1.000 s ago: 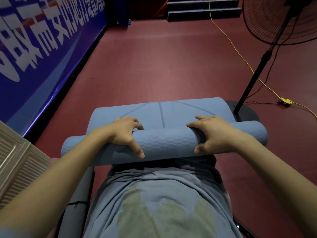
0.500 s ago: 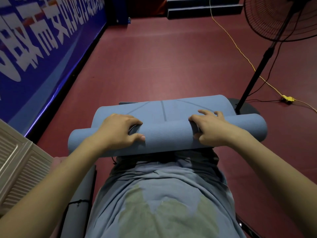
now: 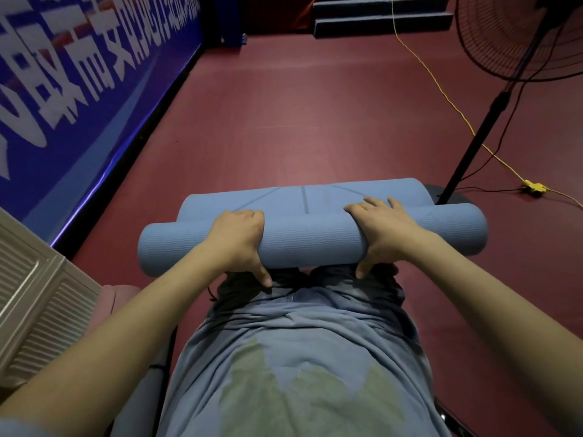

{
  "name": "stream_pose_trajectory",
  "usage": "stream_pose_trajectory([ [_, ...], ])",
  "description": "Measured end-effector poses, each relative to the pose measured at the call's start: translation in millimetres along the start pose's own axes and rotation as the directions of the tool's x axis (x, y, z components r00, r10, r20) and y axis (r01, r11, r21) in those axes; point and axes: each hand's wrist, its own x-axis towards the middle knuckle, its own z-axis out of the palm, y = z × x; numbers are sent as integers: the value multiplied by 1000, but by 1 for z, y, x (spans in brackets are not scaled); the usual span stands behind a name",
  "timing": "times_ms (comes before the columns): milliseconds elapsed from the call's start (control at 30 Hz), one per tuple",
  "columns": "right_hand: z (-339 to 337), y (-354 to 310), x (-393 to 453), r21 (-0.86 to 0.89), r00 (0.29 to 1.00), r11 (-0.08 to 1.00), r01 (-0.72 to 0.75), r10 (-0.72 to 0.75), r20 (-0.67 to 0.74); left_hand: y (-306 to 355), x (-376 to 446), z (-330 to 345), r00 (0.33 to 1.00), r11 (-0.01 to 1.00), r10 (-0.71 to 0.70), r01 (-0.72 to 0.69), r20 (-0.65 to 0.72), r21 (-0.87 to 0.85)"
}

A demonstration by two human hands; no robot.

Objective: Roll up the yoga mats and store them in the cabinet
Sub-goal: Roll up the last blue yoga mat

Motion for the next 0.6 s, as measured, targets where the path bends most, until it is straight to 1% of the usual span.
stream_pose_trajectory([
  [67, 2, 4, 4, 21, 1000, 1000, 0, 0, -28, -3, 3, -1, 1000, 999, 14, -14, 0, -50],
  [133, 3, 5, 5, 30, 999, 1000, -6, 7, -37, -5, 2, 3, 1000, 998, 25, -26, -11, -62],
  [233, 4, 4, 5, 11, 999, 1000, -12, 13, -47, -6, -1, 6, 999, 998, 34, -36, -40, -51],
  [400, -1, 3, -3, 15, 998, 1000, 23, -22, -52, -8, -6, -6, 999, 999, 50, -50, -12, -22],
  [500, -4, 2, -14, 36, 999, 998, 46, -45, -27, -5, -12, -14, 997, 998, 63, -63, 46, -6],
  [600, -5, 1, -25, 112, 997, 993, 46, -52, 52, -3, -20, -23, 985, 995, 76, -65, 158, -76],
])
